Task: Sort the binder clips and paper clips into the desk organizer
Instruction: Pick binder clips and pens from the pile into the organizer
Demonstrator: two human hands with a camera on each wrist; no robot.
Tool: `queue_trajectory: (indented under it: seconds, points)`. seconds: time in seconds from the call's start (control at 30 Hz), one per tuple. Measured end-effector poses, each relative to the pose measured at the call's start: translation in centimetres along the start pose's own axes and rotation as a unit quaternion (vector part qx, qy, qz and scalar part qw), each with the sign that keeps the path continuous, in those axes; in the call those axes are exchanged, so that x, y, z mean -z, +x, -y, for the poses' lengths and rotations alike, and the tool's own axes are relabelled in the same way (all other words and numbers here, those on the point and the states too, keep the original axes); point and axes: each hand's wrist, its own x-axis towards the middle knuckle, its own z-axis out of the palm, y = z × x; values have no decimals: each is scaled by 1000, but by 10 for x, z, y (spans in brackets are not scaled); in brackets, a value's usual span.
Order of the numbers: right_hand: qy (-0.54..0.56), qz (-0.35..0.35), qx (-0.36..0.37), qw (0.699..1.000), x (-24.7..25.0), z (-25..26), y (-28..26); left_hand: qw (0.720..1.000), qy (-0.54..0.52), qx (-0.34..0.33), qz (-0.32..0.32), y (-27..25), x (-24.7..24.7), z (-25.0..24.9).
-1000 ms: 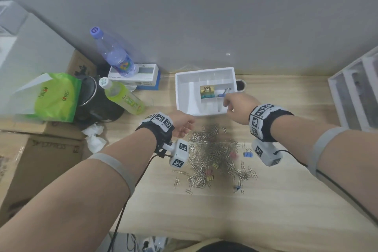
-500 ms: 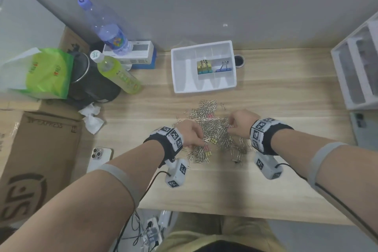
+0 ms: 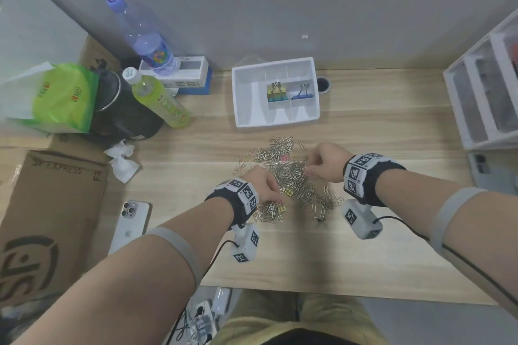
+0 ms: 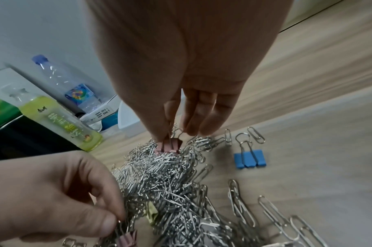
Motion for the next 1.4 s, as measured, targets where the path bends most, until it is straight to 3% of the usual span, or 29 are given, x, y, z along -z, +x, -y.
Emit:
queue_trajectory:
  seconds: [0.23,0.4,0.7,0.93,1.07,1.2,1.3,1.4]
  points:
    - [13,-24,-20,999,-2,2,8,1000,-9,7,-9,4,3,-3]
    - [11,-6,-45,999,-3,13,25,993,-101,57,0,1,27,-5]
    - [-52,-10,26,998,-17,35,54,945,-303,119,19,4,42,22]
    - [-75,-16,28,997,-23,41,60,922,-352,159,15,-1,46,34]
    - [-3,-2,-6,1000,-19,44,59,927,-351,130,6,-1,50,29]
    - [130,67,-58,988,-10,47,53,924,-369,98,7,-1,59,3]
    - [266,93,-113,953,-5,48,45,922,-382,68,6,0,67,-22]
    - [396,102,-160,899,-6,46,40,937,-347,49,6,0,70,-44]
